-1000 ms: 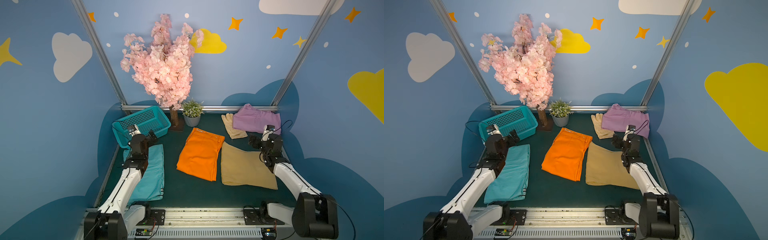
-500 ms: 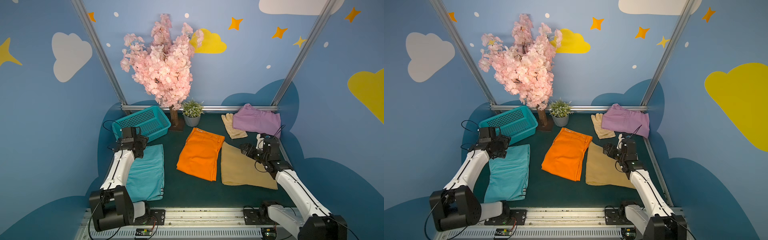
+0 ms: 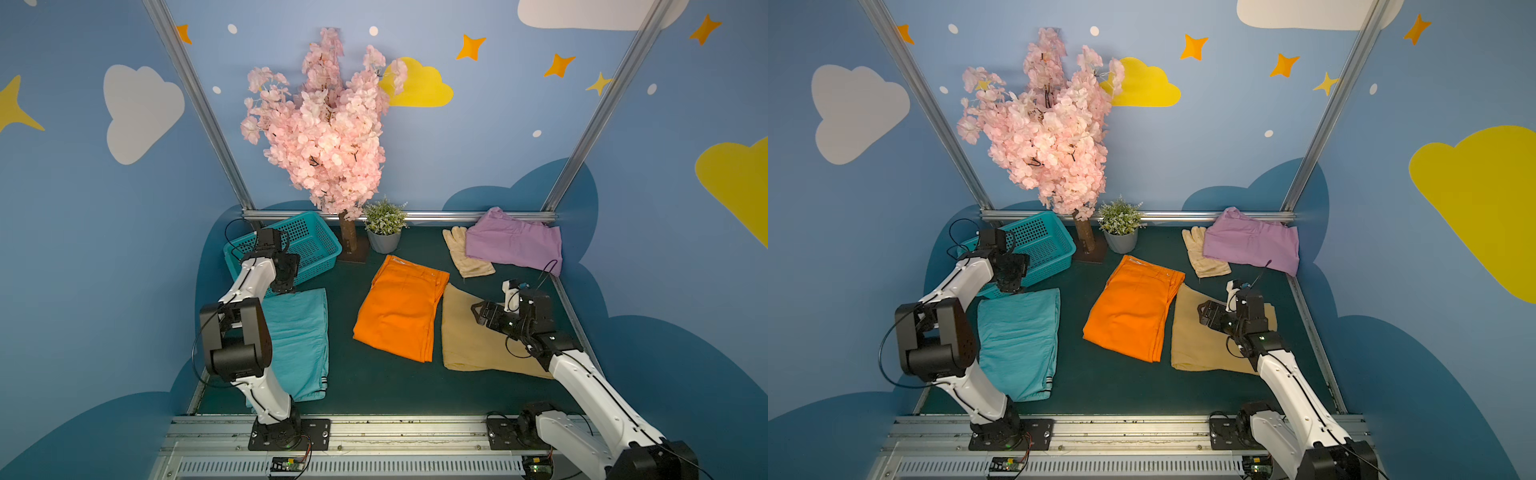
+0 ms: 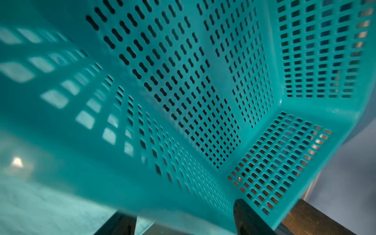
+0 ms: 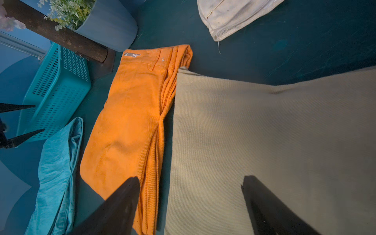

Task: Put the folded long pants in the basket
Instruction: Pick up the basket from the center of the board, then place the basket at the center of the board.

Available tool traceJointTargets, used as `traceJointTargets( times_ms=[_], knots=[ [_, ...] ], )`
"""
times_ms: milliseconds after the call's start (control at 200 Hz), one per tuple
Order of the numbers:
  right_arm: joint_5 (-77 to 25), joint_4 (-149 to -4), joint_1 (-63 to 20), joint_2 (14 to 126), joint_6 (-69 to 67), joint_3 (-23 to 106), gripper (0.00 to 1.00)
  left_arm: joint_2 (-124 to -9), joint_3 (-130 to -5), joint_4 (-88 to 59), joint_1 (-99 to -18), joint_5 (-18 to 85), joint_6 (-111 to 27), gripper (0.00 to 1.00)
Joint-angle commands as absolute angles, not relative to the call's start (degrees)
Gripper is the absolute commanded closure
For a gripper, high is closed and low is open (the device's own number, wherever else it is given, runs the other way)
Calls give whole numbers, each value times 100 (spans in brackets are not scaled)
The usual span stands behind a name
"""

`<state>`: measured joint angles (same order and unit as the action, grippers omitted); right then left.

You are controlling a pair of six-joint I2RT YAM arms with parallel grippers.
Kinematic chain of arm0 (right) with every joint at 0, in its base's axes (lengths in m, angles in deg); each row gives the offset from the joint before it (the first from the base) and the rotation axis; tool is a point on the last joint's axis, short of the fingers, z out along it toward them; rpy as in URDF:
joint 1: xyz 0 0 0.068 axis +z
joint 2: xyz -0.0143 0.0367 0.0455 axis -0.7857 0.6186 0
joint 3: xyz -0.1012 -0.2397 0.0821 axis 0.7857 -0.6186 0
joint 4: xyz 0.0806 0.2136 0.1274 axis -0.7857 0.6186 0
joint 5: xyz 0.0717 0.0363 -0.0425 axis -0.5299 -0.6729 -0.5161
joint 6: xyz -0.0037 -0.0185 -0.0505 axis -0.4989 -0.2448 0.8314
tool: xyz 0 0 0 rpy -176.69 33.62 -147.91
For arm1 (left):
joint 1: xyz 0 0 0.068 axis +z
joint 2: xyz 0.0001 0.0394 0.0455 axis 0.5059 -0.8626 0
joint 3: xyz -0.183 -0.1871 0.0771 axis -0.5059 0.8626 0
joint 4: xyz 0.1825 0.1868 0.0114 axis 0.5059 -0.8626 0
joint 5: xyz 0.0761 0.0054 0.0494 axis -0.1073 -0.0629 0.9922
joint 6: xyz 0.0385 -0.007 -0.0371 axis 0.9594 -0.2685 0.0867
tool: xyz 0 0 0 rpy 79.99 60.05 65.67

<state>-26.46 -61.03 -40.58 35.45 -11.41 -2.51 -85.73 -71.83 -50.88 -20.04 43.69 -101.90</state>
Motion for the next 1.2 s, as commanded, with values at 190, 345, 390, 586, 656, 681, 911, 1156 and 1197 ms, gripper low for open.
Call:
traceJointTargets(
  times_ms=[190, 345, 390, 586, 656, 681, 911, 1156, 1197],
  knots=[
    [-2500, -6197, -4002, 3295, -1062, -461, 16, -8864, -7610, -5567, -2123, 4439, -10042, 53],
    [-2412, -6155, -3996, 3263, -1053, -415, 17, -8571, -7569, -5729, -2134, 4554, -9825, 62],
    [-2414, -6171, -4001, 3252, -1049, -434, 17, -8471, -7558, -5795, -2116, 4589, -9756, 69],
    [-2376, -6230, -4003, 3291, -1087, -496, 16, -8031, -7489, -5989, -2029, 4494, -9479, 82],
    [-2402, -6257, -4000, 3321, -1088, -488, 17, -7813, -7439, -6055, -2029, 4555, -9414, 85],
    [-2403, -6259, -4001, 3335, -1097, -488, 17, -7740, -7430, -6096, -2029, 4575, -9393, 86],
    [-2374, -6340, -4001, 3411, -1197, -514, 17, -6895, -6994, -6587, -2027, 4173, -9548, 97],
    [-2329, -6415, -4001, 3394, -1255, -576, 17, -5254, -5764, -6936, -2317, 3617, -9562, 97],
    [-2309, -6424, -3999, 3400, -1255, -574, 17, -4902, -5485, -7012, -2362, 3530, -9600, 97]
  ],
)
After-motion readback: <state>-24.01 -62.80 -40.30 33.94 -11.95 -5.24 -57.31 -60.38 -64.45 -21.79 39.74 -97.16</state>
